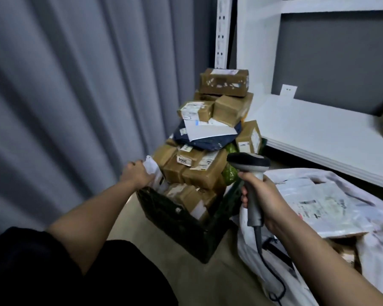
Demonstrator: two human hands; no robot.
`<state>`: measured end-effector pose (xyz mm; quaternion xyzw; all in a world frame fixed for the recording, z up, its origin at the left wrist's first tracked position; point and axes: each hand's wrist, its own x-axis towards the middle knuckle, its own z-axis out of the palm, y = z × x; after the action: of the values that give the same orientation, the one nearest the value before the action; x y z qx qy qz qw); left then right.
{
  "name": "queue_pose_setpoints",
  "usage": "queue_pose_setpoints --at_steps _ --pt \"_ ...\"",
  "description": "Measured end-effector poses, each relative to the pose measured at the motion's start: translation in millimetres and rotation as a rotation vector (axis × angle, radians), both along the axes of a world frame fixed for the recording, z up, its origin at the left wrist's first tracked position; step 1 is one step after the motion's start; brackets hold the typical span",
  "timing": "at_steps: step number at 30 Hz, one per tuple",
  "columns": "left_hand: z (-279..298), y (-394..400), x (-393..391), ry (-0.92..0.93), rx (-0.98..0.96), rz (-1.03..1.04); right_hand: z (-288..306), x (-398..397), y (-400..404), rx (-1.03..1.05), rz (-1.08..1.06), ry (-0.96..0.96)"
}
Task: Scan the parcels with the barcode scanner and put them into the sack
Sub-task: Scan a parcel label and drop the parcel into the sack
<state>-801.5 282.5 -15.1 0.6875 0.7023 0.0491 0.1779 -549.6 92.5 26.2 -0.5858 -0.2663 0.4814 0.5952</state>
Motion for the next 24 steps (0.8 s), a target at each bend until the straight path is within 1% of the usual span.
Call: queue_pose_setpoints --at_steps 4,10,12,15,17,19,21,24 --pt "-27.8 27.5 -21.4 0.044 -0.113 -0.003 -13.1 -17.6 24.1 -0.014 0.022 0.013" --pt "-68.8 64.9 -21.2 0.042 -0.165 -0.043 -34.3 -34.1 48.0 -0.056 0.017 0.0" --pt "-75.1 69.1 -14.5 0.03 -0.151 -0.018 -39.8 -36.5 51.9 -0.064 0.015 0.002" --pt "-76.5 72.9 -2.2 0.055 -0.051 0.097 -43.5 -40.1 53.9 -0.065 0.027 -0.005" --pt "-79.0 77.6 2.4 0.042 -0.027 0.144 -45.3 -41.4 53.8 -0.063 0.039 -0.01" --pt "-83.8 81.1 3.8 0.007 -0.058 0.108 -45.7 -41.6 52.4 -0.064 0.04 -0.005" --pt "-89.2 83.1 1.9 0.041 -0.086 0.035 -45.6 -39.9 51.5 -0.067 0.039 -0.009" --pt "-83.9 77.9 -1.7 0.082 -0.009 0.012 -43.8 -37.0 49.9 -0.061 0.036 -0.013"
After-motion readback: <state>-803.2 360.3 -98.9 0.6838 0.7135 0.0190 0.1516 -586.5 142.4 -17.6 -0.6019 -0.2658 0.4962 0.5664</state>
